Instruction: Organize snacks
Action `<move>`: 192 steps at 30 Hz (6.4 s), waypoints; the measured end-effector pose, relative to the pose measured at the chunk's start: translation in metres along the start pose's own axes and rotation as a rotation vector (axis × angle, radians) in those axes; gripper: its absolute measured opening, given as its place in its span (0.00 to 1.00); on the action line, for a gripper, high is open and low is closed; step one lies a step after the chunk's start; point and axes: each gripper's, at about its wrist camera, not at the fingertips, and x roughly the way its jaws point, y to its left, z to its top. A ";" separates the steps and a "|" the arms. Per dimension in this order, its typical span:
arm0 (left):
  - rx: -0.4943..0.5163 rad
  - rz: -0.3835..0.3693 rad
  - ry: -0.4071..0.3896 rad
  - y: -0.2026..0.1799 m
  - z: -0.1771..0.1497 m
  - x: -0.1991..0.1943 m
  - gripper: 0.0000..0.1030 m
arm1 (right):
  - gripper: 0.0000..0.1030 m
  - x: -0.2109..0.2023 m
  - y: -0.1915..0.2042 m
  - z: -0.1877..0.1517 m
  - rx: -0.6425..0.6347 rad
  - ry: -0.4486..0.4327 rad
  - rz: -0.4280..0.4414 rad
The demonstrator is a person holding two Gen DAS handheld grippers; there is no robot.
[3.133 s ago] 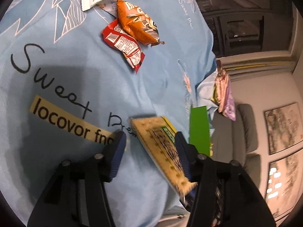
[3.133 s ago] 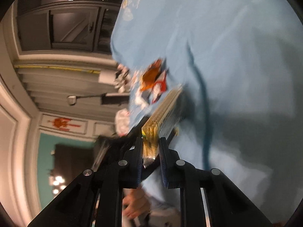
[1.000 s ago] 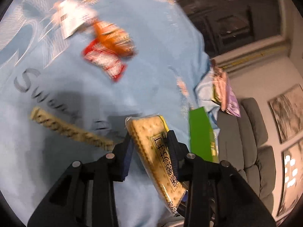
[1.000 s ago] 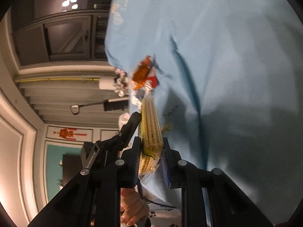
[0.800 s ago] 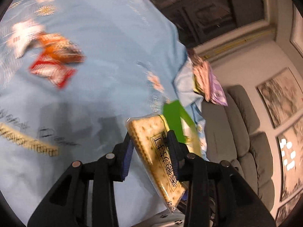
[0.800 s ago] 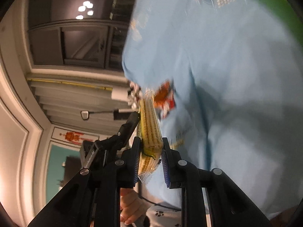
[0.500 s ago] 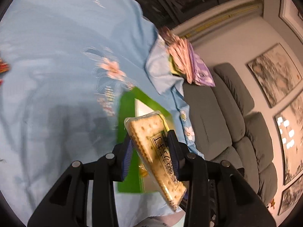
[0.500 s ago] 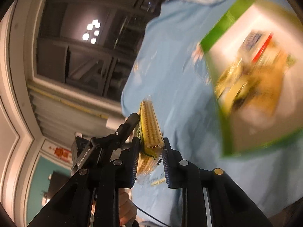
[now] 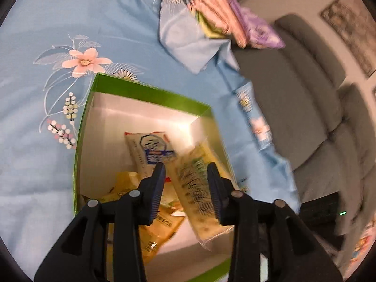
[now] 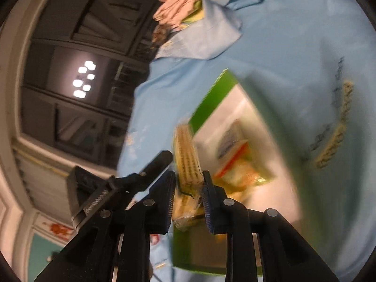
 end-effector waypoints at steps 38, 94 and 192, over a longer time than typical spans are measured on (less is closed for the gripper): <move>-0.083 0.552 -0.599 0.243 -0.148 -0.291 1.00 | 0.99 0.187 0.194 -0.210 -0.549 0.453 -0.016; -0.565 0.074 -0.171 0.332 -0.175 -0.276 0.99 | 0.78 0.187 0.090 -0.283 -0.208 0.801 -0.042; -0.188 0.305 -0.569 0.220 -0.115 -0.314 1.00 | 0.78 0.158 0.179 -0.203 -0.509 0.378 -0.105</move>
